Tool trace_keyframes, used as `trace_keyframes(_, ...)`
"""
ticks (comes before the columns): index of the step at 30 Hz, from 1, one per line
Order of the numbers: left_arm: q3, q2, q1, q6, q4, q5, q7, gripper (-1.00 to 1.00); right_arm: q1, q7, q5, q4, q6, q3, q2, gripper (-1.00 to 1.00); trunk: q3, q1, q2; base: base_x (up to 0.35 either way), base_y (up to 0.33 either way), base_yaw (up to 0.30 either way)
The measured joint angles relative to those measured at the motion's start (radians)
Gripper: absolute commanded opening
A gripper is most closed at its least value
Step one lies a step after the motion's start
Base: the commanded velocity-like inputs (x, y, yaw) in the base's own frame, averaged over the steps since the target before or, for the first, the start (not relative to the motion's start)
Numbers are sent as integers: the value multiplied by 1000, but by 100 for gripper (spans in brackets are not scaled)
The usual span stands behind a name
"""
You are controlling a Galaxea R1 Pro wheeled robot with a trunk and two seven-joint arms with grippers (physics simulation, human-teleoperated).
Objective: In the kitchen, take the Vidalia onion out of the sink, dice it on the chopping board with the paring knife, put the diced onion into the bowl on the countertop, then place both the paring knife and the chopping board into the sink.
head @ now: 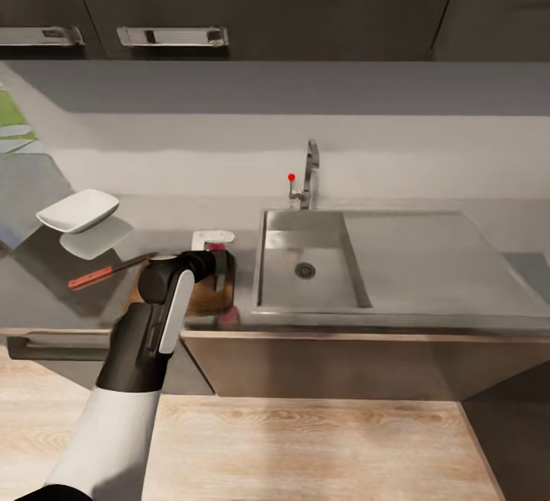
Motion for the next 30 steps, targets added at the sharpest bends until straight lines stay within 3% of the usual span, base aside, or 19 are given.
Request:
trace_keyframes(4,0,1,1,0,1,14,0,-100,0,0,0,0,0,-1,0,100,0,0,0,243,216,1)
trace_keyframes(10,0,2,45,-1,0,21,0,-100,0,0,0,-1,0,-1,0,100,0,0,0,63,54,0)
trace_keyframes(30,0,3,52,-1,-1,24,0,-100,0,0,0,0,1,-2,1,100,-1,0,0,-76,201,0)
